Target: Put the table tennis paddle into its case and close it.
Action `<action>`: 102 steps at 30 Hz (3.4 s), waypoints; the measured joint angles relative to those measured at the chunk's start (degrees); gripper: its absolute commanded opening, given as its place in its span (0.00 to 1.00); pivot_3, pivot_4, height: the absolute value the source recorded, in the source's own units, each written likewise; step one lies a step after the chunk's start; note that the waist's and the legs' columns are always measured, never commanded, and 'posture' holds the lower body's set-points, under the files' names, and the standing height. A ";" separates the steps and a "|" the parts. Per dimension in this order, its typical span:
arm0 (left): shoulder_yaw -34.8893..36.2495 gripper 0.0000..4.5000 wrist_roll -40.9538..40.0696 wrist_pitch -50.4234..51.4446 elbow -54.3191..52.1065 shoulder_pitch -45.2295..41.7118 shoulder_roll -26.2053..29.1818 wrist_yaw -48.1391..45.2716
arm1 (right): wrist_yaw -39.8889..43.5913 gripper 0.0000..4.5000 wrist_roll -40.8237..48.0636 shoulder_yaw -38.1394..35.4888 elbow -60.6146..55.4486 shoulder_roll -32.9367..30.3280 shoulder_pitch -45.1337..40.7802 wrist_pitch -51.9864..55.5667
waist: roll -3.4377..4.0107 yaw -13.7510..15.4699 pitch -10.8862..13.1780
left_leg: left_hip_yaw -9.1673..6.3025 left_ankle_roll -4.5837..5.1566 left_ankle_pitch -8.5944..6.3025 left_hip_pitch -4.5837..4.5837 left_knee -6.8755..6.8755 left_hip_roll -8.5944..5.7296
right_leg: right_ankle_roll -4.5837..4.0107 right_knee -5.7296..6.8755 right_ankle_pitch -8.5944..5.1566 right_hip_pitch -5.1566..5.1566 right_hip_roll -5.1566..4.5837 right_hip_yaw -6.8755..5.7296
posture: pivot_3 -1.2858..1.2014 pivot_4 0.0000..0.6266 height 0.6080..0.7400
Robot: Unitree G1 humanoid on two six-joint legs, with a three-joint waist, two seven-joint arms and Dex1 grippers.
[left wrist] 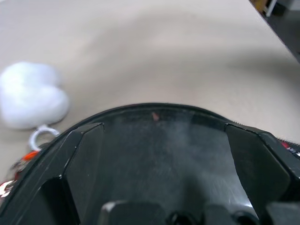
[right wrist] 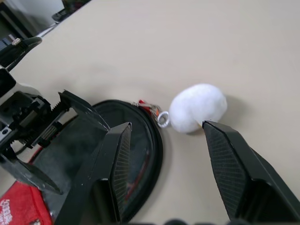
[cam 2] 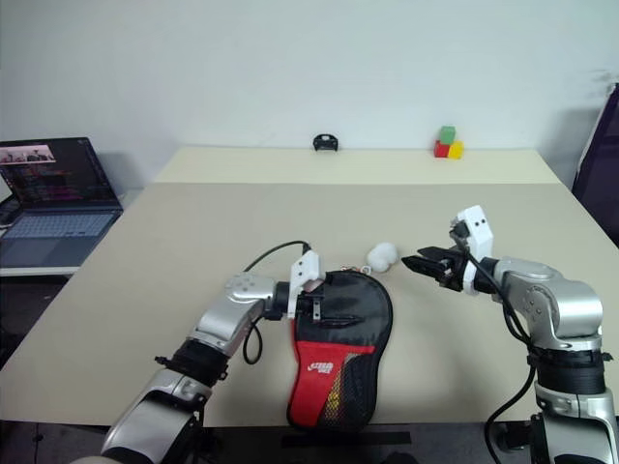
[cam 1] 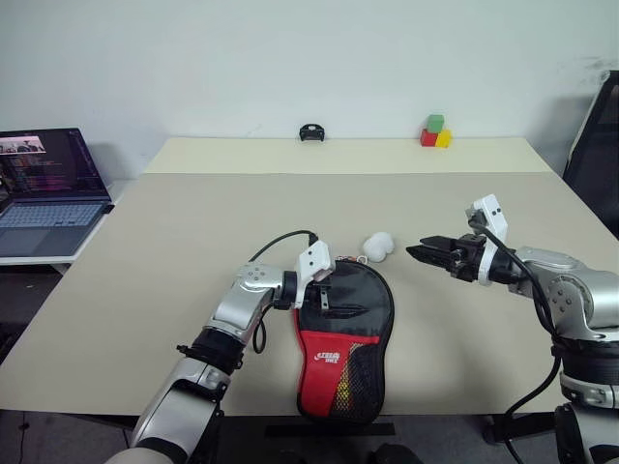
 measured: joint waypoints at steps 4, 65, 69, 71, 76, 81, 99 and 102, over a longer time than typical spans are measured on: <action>-0.86 1.00 2.38 -3.64 4.96 -0.10 -0.48 -0.11 | -1.44 0.59 0.64 0.04 -0.20 0.00 0.02 0.15 | 0.00 0.17 0.00 | 0.00 0.00 0.00 0.00 0.02 -0.01 | 0.00 0.00 0.00 0.01 0.00 -0.02 | 0.52 0.24 1.00; 1.31 1.00 4.26 -12.10 14.89 -1.37 -3.87 1.77 | -9.53 0.05 -21.00 8.92 59.99 16.29 -26.70 -38.24 | 0.22 0.00 -0.24 | 0.07 0.03 0.02 0.35 0.67 -0.01 | 0.00 0.88 0.00 0.19 -0.02 0.09 | 0.52 0.24 1.00; 1.59 1.00 4.24 -12.45 15.74 -1.36 -4.00 1.70 | -9.08 0.05 -20.90 8.92 57.86 15.45 -26.64 -36.21 | 0.28 0.00 -0.29 | 0.06 0.03 0.02 0.44 0.67 -0.02 | 0.00 0.89 0.00 0.29 -0.02 0.08 | 0.52 0.24 1.00; 1.65 1.00 4.25 -12.46 15.85 -1.30 -4.09 1.69 | -8.17 0.05 -20.70 8.95 55.19 14.89 -26.25 -34.23 | 0.30 0.01 -0.31 | 0.05 0.04 0.02 0.44 0.67 -0.02 | 0.00 0.88 0.00 0.29 -0.02 0.08 | 0.52 0.24 1.00; 1.79 1.00 4.24 -12.43 16.04 -1.26 -4.44 1.56 | -5.93 0.05 -19.56 9.20 45.26 12.39 -22.41 -27.20 | 0.31 0.09 -0.35 | 0.02 0.04 0.01 0.41 0.67 -0.02 | 0.00 0.85 0.00 0.30 -0.02 0.06 | 0.52 0.24 1.00; 2.34 1.00 4.26 -12.41 16.54 -1.30 -4.70 1.49 | -5.83 0.05 -18.26 9.20 36.78 10.13 -18.77 -20.63 | 0.37 0.09 -0.38 | 0.01 0.04 0.01 0.41 0.66 -0.02 | 0.00 0.84 0.00 0.30 -0.01 0.05 | 0.52 0.24 1.00; 0.94 1.00 5.05 -14.36 20.56 -3.19 -4.50 0.24 | -5.63 0.05 -5.14 3.61 -0.87 -2.30 1.97 8.11 | 0.33 0.17 -0.49 | -0.12 0.10 -0.01 1.22 0.10 -0.02 | 0.07 0.20 0.00 1.24 0.02 -0.10 | 0.52 0.24 1.00; 0.54 1.00 5.07 -15.05 20.74 -3.35 -4.60 0.08 | -4.69 0.04 -2.02 2.54 -4.99 -3.96 4.61 12.04 | 0.38 0.26 -0.55 | -0.14 0.10 -0.01 1.21 -0.09 -0.02 | 0.10 -0.05 0.02 1.25 0.02 -0.13 | 0.52 0.24 1.00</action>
